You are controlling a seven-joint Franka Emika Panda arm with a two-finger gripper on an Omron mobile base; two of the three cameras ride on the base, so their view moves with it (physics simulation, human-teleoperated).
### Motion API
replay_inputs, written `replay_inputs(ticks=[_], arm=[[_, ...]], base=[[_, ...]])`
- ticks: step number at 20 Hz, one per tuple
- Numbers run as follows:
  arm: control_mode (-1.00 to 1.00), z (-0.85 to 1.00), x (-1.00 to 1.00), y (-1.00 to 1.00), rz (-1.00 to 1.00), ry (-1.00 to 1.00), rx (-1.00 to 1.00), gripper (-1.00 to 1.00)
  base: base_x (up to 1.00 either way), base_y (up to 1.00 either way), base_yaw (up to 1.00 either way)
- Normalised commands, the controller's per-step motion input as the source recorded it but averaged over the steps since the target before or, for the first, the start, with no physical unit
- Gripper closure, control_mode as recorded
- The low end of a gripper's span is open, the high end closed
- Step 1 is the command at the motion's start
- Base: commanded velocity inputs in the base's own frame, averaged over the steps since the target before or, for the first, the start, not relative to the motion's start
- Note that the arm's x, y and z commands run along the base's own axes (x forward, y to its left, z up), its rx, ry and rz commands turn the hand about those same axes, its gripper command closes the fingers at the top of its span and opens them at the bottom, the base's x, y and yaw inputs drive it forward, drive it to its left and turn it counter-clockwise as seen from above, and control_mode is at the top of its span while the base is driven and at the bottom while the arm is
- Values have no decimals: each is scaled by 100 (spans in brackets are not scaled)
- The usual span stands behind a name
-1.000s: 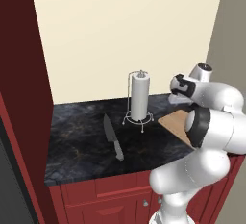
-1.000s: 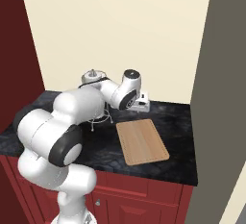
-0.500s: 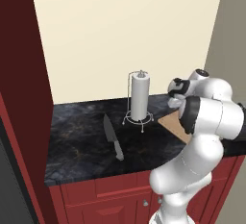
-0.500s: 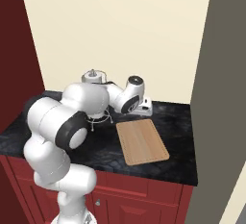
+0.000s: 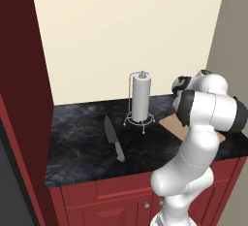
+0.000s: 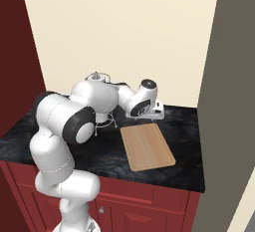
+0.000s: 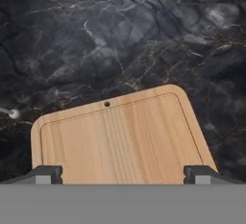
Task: Move the cutting board and knife to the sink. Then move spray from the cabinet to the counter.
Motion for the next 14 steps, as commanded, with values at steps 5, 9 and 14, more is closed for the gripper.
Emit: replay_inputs(ticks=[5,9,14], arm=[[-100,-11,33,-10,2,0,0,-100],[-100,-20,43,0,0,0,0,-100],[-100,-20,27,-1,-1,0,0,-100]], base=[[0,0,0],[0,0,0],[0,0,0]])
